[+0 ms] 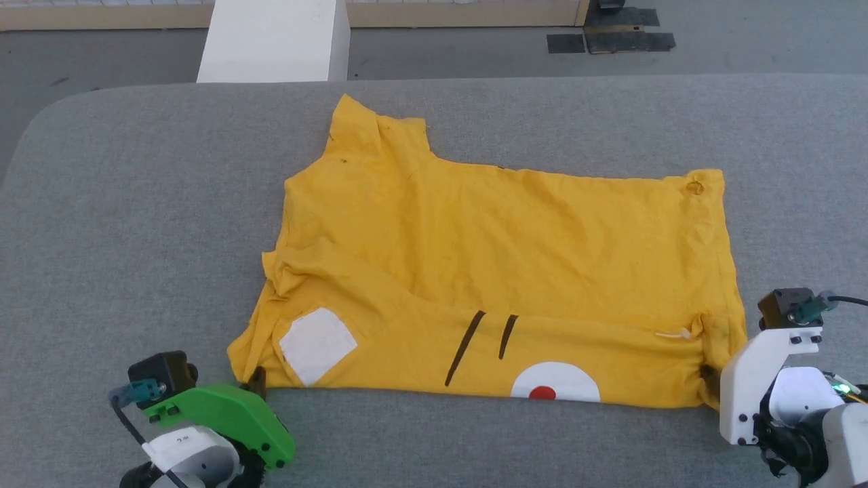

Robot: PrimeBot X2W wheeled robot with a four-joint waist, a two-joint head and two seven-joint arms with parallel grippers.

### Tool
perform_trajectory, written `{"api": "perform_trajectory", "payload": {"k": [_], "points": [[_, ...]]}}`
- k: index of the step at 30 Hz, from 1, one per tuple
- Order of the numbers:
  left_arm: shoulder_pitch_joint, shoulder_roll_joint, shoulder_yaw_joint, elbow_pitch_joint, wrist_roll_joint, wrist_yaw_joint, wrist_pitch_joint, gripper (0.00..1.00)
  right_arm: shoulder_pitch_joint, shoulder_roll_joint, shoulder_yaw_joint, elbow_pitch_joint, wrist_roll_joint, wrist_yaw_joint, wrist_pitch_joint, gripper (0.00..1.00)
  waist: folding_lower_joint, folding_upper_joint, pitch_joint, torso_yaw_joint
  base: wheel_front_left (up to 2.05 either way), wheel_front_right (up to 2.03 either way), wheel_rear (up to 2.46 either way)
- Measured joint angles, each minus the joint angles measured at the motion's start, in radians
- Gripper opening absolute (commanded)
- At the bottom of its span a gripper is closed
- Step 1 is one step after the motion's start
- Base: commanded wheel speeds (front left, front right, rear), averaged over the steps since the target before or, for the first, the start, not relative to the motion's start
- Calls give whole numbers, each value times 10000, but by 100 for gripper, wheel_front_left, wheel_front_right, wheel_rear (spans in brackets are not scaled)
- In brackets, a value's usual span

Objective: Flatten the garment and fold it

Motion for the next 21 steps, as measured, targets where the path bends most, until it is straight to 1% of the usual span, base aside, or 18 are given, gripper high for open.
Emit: {"api": "perform_trajectory", "payload": {"k": [4, 7, 10, 13, 18, 21], "points": [[10, -4, 88, 4, -100, -86, -86, 0, -27, -144, 130, -161, 644, 0, 56, 0, 0, 0, -236, -15, 0, 0, 0], [94, 40, 203, -192, -148, -79, -67, 0, -12, -504, 146, -583, 899, 2, 192, 0, 0, 0, -502, -50, 0, 0, 0], [451, 251, 259, -596, -86, 157, 98, 0, 53, -943, 84, -1068, 1218, 2, 499, 0, 0, 0, -797, -90, 0, 0, 0], [900, 293, 267, -1022, -88, 407, 351, 0, 266, -1250, -4, -1269, 1375, 6, 874, 0, 0, 0, -1039, -106, 0, 0, 0], [1709, 286, 71, -1335, -125, 800, 792, 0, 966, -1264, -293, -1252, 1482, 6, 1340, 0, 0, 0, -1306, -58, 0, 0, 0], [1885, 198, 12, -1051, -291, 759, 863, 0, 1307, -1164, -330, -1039, 1379, 6, 1430, 0, 0, 0, -1329, 10, 0, 0, 0]]}}
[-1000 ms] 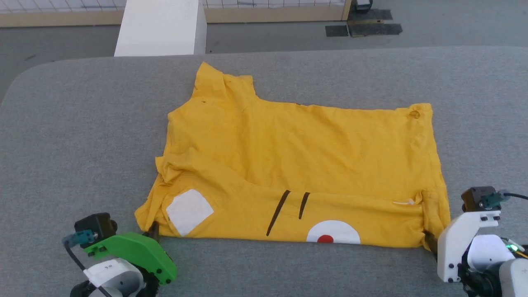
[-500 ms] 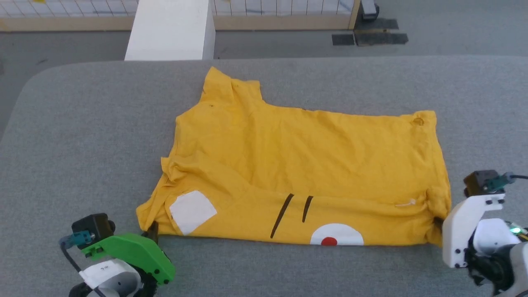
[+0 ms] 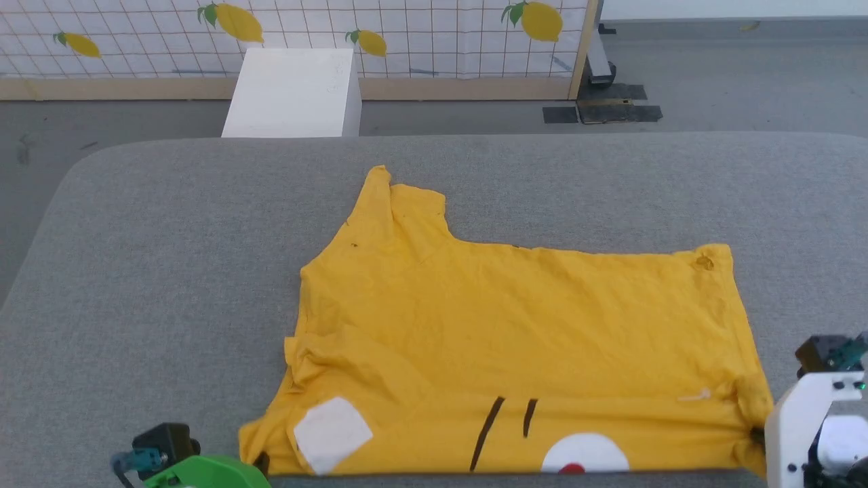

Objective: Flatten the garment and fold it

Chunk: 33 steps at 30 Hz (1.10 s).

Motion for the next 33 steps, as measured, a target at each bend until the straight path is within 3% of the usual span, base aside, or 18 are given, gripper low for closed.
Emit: {"api": "perform_trajectory", "payload": {"k": [3, 4, 5, 6, 11, 17, 23, 29, 33], "points": [[-10, -73, -19, 708, -249, -148, 36, 0, 128, 240, -52, 395, -125, 0, -71, 0, 0, 0, 9, 10, 0, 0, 0], [-28, -77, -63, 970, -265, -155, 81, 13, 133, 313, -67, 558, -178, 0, -113, 5, 0, 0, 2, -2, 0, 0, 0], [-46, -77, -115, 1174, -265, -194, 134, 66, 134, 359, -58, 704, -224, 0, -121, 39, 0, 0, -8, -17, 0, 0, 0], [-69, -84, -132, 1308, -265, -240, 121, 100, 135, 387, -42, 819, -274, 0, -123, 100, 0, 0, -21, -35, 0, 0, 0], [-342, -13, -15, 1400, -263, -242, 111, 100, 101, 485, -157, 976, -259, -2, -470, 100, 0, 0, -111, -179, 0, 0, 0], [-1266, 474, 318, 58, -228, -414, 117, 100, -496, 443, -748, 128, 234, -2, -1175, 100, 0, 0, -166, -288, 0, 0, 0], [-3688, 1041, 330, -426, 424, -1390, -617, 100, -1722, 291, -1202, -485, 81, -2, -2661, 100, 0, 0, 158, -334, 0, 0, 0], [-6113, 1131, -341, 920, 838, -2502, -740, 100, -3018, 330, -1131, -305, -94, -2, -3256, 100, 0, 0, 856, -467, 0, 0, 0], [-7899, 1087, -779, 2025, 861, -3110, -261, 100, -3938, 278, -863, -209, -134, -2, -3367, 100, 0, 0, 1569, -554, 0, 0, 0]]}}
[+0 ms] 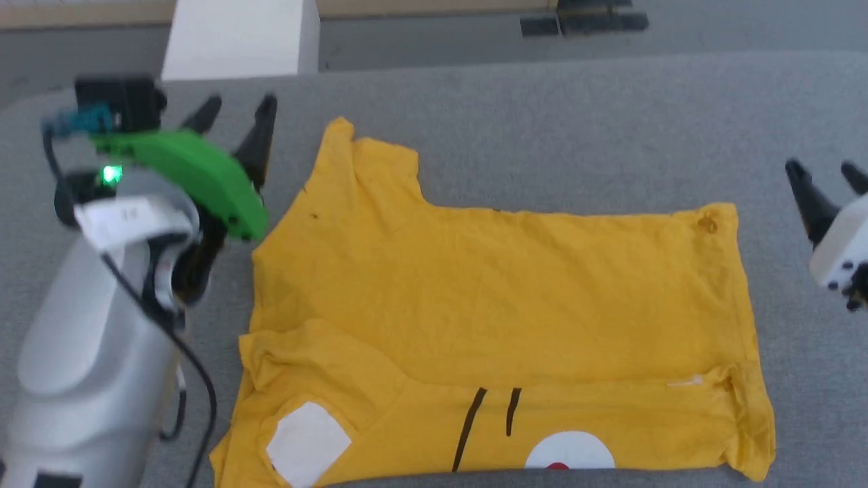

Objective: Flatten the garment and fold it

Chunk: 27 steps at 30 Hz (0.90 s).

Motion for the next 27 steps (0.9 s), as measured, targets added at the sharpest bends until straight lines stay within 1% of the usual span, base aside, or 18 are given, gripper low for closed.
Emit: {"api": "perform_trajectory", "payload": {"k": [2, 4, 7, 11, 16, 20, 22, 26, 27], "points": [[-820, 19, -109, 466, 31, -207, 303, 100, -428, 19, 148, -4, 42, 0, -58, 100, 0, 0, 385, -41, 0, 0, 0], [-1607, 35, -174, 999, -4, -326, 761, 100, -769, 35, 374, 0, 56, 0, -109, 100, 0, 0, 797, -89, 0, 0, 0], [-2693, 31, -288, 1799, -117, -372, 1672, 100, -1048, 31, 648, 15, 119, 0, -230, 100, 1, 0, 1478, -182, 0, 0, 0], [-3781, 31, -581, 2466, -127, -339, 2955, 100, -1177, 6, 832, -17, 211, 0, -364, 100, 2, 0, 2253, -317, 0, 0, 0], [-4695, 56, -1078, 3003, 23, -94, 4366, 100, -1230, -10, 999, -71, 343, 0, -554, 100, 2, 0, 3107, -547, 0, 0, 0], [-4794, 190, -1335, 3248, 111, 253, 5411, 100, -1230, -17, 1045, -102, 412, 0, -660, 100, 2, 0, 3572, -777, 0, 0, 0], [-4788, 270, -1411, 3264, 111, 366, 5716, 100, -1230, -29, 1051, -115, 422, 0, -673, 100, 3, 0, 3727, -890, 0, 0, 0], [-4788, 470, -1379, 3047, 88, 729, 6238, 100, -1228, -82, 1016, -165, 422, 0, -715, 100, 1, 0, 3950, -1057, 0, 0, 0], [-4780, 493, -1344, 2959, 59, 786, 6293, 45, -1228, -86, 1011, -173, 422, 0, -715, 100, 2, 0, 3984, -1074, 0, 0, 0]]}}
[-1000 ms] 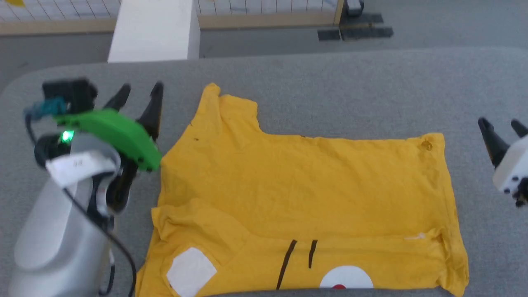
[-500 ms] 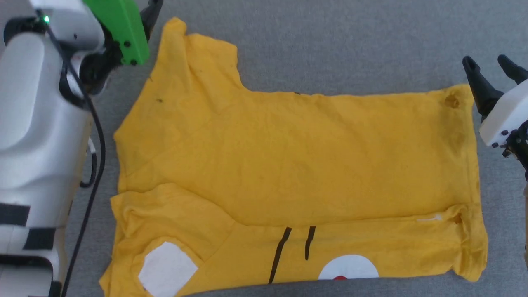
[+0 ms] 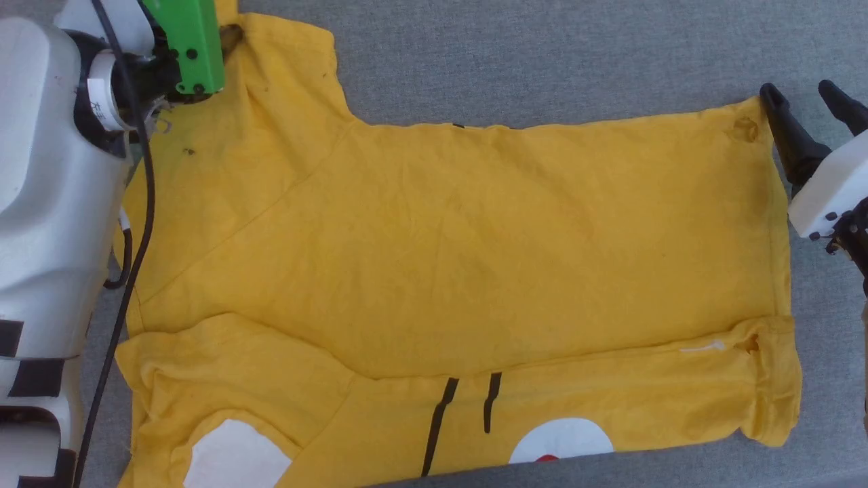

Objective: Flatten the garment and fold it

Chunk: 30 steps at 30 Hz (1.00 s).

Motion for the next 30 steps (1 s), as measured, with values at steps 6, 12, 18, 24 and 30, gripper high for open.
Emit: {"api": "perform_trajectory", "payload": {"k": [6, 12, 18, 24, 30], "points": [[491, -142, 512, -410, -468, -23, -777, 0, 22, -31, -13, 0, -13, 0, 13, 100, 0, 0, -148, 73, 0, 0, 0], [1101, -477, 1185, -984, -1220, -410, -2042, 0, 141, -347, 88, -69, -27, 0, 437, 100, -1, 0, -675, 289, 0, 0, 0], [1622, -654, 1206, -1626, -1434, -738, -2452, 0, 197, -1271, 882, -19, -282, 0, 2276, 100, -2, 0, -1051, 736, 0, 0, 0], [1738, -709, 1152, -2075, -1452, -855, -2617, 0, -156, -1785, 1649, 251, -470, 0, 3806, 100, -2, 0, -1013, 1180, 0, 0, 0], [1787, -744, 1114, -2186, -1453, -907, -2746, 0, -611, -2004, 1998, 543, -403, 0, 4489, 40, -3, -1, -797, 1364, 0, 0, 0]]}}
